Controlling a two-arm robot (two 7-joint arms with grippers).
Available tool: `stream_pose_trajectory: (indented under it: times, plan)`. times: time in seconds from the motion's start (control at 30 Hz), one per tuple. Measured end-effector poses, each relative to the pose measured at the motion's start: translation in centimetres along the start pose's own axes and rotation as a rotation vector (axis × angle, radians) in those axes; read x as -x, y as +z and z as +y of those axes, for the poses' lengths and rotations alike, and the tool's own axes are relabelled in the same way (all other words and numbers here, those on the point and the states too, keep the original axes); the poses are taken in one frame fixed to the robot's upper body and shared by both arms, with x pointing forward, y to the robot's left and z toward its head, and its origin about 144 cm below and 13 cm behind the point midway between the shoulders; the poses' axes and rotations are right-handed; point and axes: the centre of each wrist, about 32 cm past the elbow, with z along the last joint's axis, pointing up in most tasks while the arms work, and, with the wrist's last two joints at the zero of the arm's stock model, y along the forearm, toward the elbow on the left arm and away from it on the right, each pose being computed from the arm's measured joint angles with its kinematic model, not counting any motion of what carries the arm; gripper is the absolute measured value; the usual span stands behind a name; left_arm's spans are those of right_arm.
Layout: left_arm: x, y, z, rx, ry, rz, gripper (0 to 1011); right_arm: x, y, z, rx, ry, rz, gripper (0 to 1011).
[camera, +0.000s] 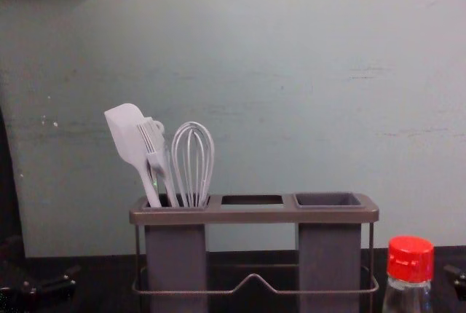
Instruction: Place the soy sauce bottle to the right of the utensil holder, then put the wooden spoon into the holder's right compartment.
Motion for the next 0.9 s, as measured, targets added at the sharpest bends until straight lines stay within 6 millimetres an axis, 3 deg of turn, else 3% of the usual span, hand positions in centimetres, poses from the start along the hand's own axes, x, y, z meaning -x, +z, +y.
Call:
stream_pose_trajectory:
  times: [0.9]
  plan:
    - [0.0, 0.0, 0.0, 0.0, 0.0, 0.0, 1005, 0.0, 0.0, 0.0, 0.0, 0.0, 0.0, 1002]
